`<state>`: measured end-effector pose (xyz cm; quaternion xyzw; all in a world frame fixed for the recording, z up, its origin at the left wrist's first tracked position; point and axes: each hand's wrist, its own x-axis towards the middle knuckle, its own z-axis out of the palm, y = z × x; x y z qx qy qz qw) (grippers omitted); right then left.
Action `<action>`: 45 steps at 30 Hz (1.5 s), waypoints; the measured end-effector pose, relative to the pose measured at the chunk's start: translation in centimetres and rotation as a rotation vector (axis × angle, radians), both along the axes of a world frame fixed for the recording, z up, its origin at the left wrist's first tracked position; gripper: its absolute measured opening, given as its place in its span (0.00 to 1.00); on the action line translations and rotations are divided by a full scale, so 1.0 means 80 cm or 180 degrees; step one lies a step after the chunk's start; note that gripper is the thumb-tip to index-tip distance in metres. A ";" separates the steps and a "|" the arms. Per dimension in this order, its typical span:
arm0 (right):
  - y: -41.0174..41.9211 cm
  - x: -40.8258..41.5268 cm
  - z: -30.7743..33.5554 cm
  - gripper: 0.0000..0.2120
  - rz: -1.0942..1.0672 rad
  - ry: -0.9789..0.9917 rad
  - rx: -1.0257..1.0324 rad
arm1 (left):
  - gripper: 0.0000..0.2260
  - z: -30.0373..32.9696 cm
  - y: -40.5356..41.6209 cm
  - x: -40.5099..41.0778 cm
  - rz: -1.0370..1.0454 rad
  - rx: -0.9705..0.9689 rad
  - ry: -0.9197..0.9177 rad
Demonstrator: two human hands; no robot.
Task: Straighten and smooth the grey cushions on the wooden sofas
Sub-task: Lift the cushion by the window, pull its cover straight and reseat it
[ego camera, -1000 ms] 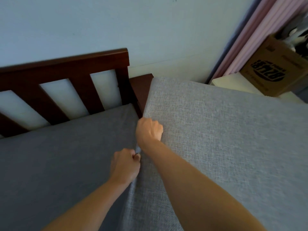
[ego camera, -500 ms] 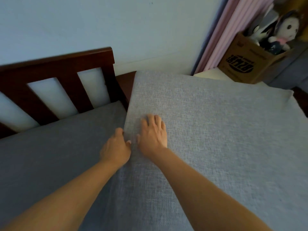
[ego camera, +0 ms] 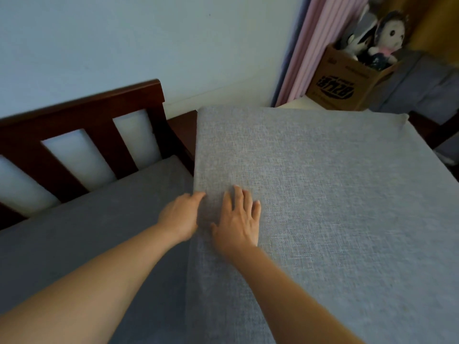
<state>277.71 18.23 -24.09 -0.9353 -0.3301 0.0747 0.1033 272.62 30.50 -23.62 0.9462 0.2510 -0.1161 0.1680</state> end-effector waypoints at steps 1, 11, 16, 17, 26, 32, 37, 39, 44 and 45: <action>0.006 -0.008 -0.002 0.39 -0.0153 0.0002 0.0016 | 0.28 0.002 0.007 0.000 -0.0205 0.0170 -0.0013; 0.053 -0.116 -0.061 0.53 -0.1311 -0.0447 -0.0404 | 0.35 -0.025 0.072 0.007 -0.2067 0.0986 -0.0857; 0.025 -0.120 -0.071 0.55 -0.1326 -0.0836 -0.0392 | 0.39 -0.065 0.077 0.024 -0.2484 0.0933 -0.1904; 0.019 -0.121 -0.071 0.53 -0.1324 -0.0907 -0.0421 | 0.36 -0.069 0.069 0.028 -0.2553 0.0886 -0.2055; -0.087 -0.086 -0.073 0.51 -0.1330 -0.1150 -0.0630 | 0.21 -0.074 -0.026 0.076 -0.2945 0.0822 -0.2615; -0.153 -0.053 -0.078 0.45 -0.1644 -0.1451 -0.0652 | 0.28 -0.075 -0.063 0.139 -0.3377 0.1001 -0.2815; -0.193 -0.028 -0.088 0.45 -0.1770 -0.1665 -0.0624 | 0.33 -0.061 -0.103 0.182 -0.3208 0.1236 -0.2203; -0.208 -0.017 -0.091 0.42 -0.1792 -0.1736 -0.0617 | 0.29 -0.064 -0.111 0.190 -0.3119 0.1282 -0.1911; -0.235 0.013 -0.092 0.22 -0.1950 -0.2151 -0.0388 | 0.32 -0.071 -0.125 0.214 -0.3026 0.1325 -0.1744; -0.242 0.017 -0.092 0.19 -0.1944 -0.2183 -0.0387 | 0.32 -0.070 -0.130 0.218 -0.3038 0.1314 -0.1817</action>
